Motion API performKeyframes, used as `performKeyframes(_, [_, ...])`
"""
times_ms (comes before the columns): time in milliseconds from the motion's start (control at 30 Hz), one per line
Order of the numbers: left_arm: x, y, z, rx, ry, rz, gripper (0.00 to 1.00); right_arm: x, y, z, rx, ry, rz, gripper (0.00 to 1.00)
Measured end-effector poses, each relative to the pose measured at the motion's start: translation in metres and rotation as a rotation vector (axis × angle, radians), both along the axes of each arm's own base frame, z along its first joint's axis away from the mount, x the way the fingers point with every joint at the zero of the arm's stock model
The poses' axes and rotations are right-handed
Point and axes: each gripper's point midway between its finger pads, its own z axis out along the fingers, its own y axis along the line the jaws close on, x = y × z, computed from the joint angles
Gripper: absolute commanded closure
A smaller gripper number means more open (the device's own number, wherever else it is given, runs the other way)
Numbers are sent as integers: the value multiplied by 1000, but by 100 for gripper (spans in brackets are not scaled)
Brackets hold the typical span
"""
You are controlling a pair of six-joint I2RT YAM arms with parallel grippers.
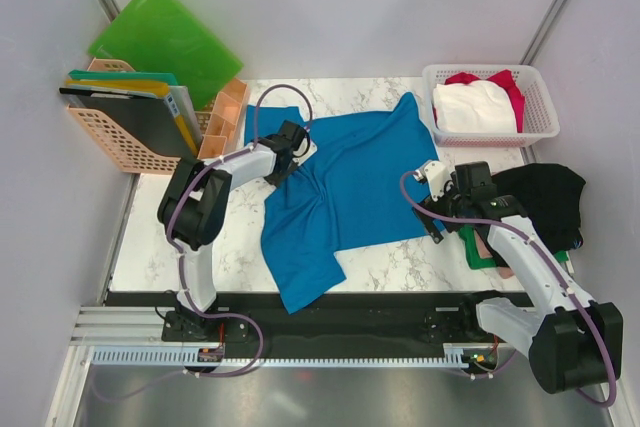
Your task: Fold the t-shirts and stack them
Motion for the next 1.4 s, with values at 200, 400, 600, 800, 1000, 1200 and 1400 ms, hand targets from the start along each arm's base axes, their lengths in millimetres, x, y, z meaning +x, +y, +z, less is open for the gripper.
performKeyframes(200, [-1,20,-6,22,-5,26,98,0,0,0,0,1,0,2])
performKeyframes(400, [6,47,-6,49,-19,67,98,0,0,0,0,1,0,2])
performKeyframes(600, [1,55,-5,22,-5,71,66,0,0,-1,0,2,0,2])
performKeyframes(800, [-15,22,9,-159,49,-5,48,1,0,-4,-2,13,0,2])
performKeyframes(1000, [-24,4,13,-228,77,-46,47,1,0,-5,-2,13,0,2])
performKeyframes(1200, [-17,-5,19,-262,75,-50,49,1,0,-4,-2,11,0,2])
performKeyframes(1400, [-4,-11,20,-269,60,-51,50,0,0,-5,-3,11,0,2])
